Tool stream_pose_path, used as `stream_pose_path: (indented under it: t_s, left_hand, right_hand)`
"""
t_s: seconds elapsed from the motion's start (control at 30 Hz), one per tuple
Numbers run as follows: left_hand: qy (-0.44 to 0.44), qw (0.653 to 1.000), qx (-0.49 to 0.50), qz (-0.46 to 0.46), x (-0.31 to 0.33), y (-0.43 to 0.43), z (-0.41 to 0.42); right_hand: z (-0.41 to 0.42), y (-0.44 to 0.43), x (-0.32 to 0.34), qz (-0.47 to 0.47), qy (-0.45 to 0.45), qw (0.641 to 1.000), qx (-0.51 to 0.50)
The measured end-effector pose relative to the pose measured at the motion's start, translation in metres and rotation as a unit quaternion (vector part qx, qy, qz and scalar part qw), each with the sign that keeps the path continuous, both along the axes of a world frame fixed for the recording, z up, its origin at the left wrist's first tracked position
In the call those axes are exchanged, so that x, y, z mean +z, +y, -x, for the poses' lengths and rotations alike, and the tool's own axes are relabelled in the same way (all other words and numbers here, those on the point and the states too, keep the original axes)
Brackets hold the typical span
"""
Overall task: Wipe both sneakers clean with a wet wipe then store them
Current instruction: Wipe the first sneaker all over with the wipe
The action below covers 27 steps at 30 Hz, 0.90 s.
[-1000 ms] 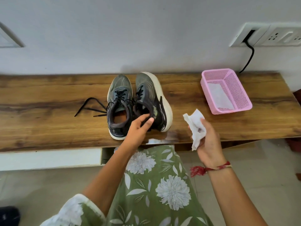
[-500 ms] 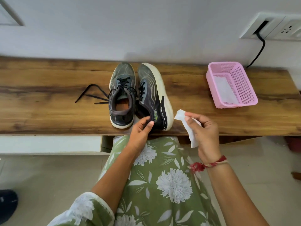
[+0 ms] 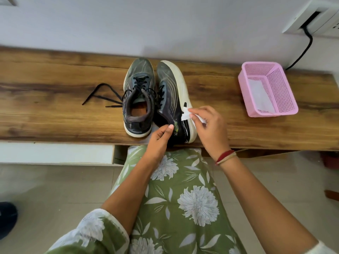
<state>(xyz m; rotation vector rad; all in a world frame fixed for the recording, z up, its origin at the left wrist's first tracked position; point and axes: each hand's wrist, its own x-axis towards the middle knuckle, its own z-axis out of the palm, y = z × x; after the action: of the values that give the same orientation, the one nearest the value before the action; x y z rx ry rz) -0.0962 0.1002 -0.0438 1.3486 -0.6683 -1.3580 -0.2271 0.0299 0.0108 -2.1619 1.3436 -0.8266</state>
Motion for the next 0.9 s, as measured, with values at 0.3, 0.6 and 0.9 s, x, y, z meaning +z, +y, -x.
stream_pose_path:
  t_s: [0.3,0.6,0.9]
  left_hand:
    - [0.030,0.999,0.013,0.018,-0.006,-0.004,0.000]
    - [-0.002,0.998,0.040,0.057,-0.006,-0.004,-0.001]
    - [-0.007,0.998,0.028,0.064,-0.006,-0.004,0.000]
  right_hand:
    - [-0.002,-0.001,-0.006,0.028,0.014,1.000,-0.001]
    - [0.002,0.021,-0.018,0.036,0.115,0.991,0.053]
    - [-0.014,0.007,-0.015,0.051,0.123,0.991,0.023]
